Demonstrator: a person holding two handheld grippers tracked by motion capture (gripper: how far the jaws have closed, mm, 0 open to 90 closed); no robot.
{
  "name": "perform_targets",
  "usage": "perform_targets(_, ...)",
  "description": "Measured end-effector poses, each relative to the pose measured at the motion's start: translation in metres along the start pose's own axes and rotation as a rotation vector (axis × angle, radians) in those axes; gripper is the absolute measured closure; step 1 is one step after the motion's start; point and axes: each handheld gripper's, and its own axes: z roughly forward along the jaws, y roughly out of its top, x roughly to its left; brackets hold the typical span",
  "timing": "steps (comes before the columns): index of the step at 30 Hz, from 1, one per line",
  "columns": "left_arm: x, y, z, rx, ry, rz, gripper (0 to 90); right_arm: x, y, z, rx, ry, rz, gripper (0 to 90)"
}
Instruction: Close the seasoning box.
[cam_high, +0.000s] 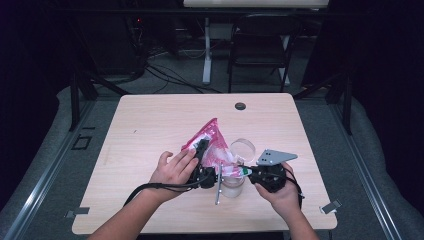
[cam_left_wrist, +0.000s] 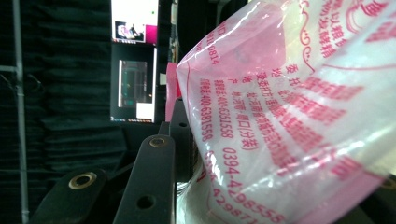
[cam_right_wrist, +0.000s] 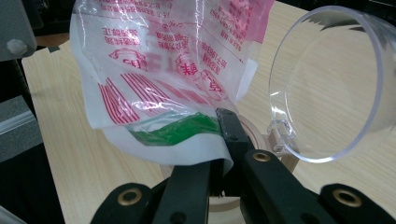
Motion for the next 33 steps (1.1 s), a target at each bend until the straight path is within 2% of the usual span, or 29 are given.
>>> perform_targets(3, -0.004, -0.002, 0.000, 0.013, -0.024, -0.023, 71.8, 0.001, 0.000, 0.000, 0.003, -0.002, -0.003, 90.0)
perform_targets(7, -0.007, -0.005, -0.001, 0.017, -0.041, -0.029, 71.8, 0.001, 0.001, 0.000, 0.002, -0.005, -0.004, 90.0)
perform_targets(16, -0.012, -0.008, -0.001, 0.030, -0.063, -0.057, 71.9, 0.003, 0.001, 0.001, -0.002, -0.010, -0.011, 90.0)
perform_targets(22, -0.014, -0.008, -0.001, 0.033, -0.061, -0.059, 71.9, 0.004, 0.002, 0.001, -0.004, -0.016, -0.010, 90.0)
perform_targets(33, -0.019, -0.015, 0.000, 0.042, -0.073, -0.104, 71.8, 0.007, 0.004, 0.006, -0.014, -0.023, -0.010, 90.0)
